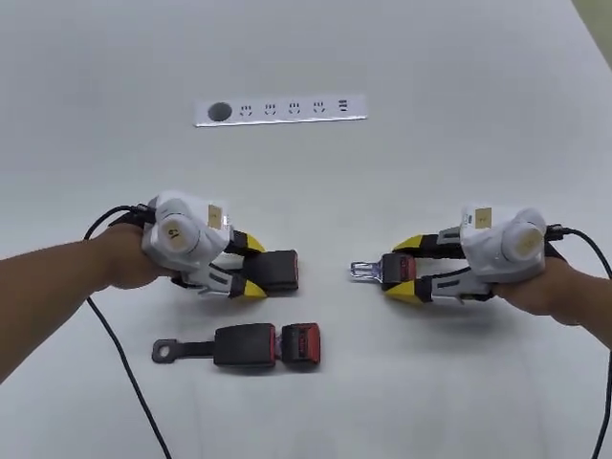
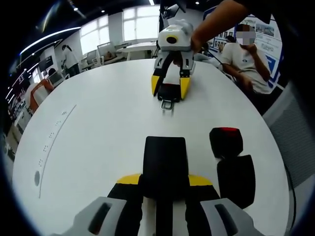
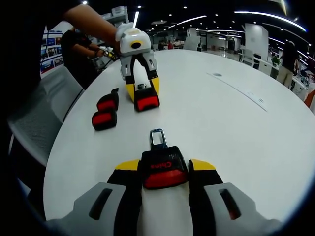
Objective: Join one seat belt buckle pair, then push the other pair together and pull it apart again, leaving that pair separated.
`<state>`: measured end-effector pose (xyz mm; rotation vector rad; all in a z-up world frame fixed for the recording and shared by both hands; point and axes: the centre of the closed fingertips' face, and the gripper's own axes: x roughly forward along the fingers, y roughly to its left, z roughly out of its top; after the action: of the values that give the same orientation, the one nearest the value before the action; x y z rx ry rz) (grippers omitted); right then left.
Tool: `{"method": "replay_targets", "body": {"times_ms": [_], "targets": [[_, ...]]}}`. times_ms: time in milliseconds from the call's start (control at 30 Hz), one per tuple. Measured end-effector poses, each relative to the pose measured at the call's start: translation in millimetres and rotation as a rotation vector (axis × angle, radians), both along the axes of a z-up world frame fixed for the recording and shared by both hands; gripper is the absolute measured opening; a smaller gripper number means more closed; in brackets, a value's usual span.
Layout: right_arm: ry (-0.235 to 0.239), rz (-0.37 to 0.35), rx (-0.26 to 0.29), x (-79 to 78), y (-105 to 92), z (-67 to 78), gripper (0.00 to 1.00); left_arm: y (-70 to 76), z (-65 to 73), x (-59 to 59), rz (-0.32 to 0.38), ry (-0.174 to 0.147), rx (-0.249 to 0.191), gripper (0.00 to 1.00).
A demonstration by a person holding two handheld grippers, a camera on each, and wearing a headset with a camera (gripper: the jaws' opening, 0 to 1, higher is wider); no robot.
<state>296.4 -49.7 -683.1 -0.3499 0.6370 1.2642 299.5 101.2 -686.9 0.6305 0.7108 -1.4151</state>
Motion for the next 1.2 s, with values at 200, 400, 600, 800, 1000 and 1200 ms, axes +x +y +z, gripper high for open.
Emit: {"method": "replay_targets", "body": {"times_ms": [200, 400, 600, 800, 1000, 1200], "targets": [[-0.003, 0.015, 0.008, 0.9, 13.4, -0.2, 0.35, -1.1, 0.5, -0.8, -0.002, 0.002, 0.009, 0.34], [-0.005, 0.026, 0.019, 1.2, 25.5, 1.0, 0.35, -1.0, 0.0, -1.1, -0.007, 0.004, 0.019, 0.34], [-0.008, 0.045, 0.023, -0.4, 39.8, 3.0, 0.35, -0.3, -2.0, 0.4, -0.012, 0.004, 0.027, 0.34], [-0.008, 0.064, 0.021, 0.9, 46.4, 2.4, 0.35, 0.0, -2.9, 0.4, -0.019, 0.005, 0.04, 0.34], [-0.009, 0.077, 0.02, 6.1, 51.3, -3.3, 0.35, 1.0, -4.7, 1.6, -0.026, 0.006, 0.053, 0.34], [-0.013, 0.095, 0.017, 6.3, 61.7, -3.9, 0.35, 1.4, -6.1, 1.7, -0.04, 0.007, 0.077, 0.33]]}}
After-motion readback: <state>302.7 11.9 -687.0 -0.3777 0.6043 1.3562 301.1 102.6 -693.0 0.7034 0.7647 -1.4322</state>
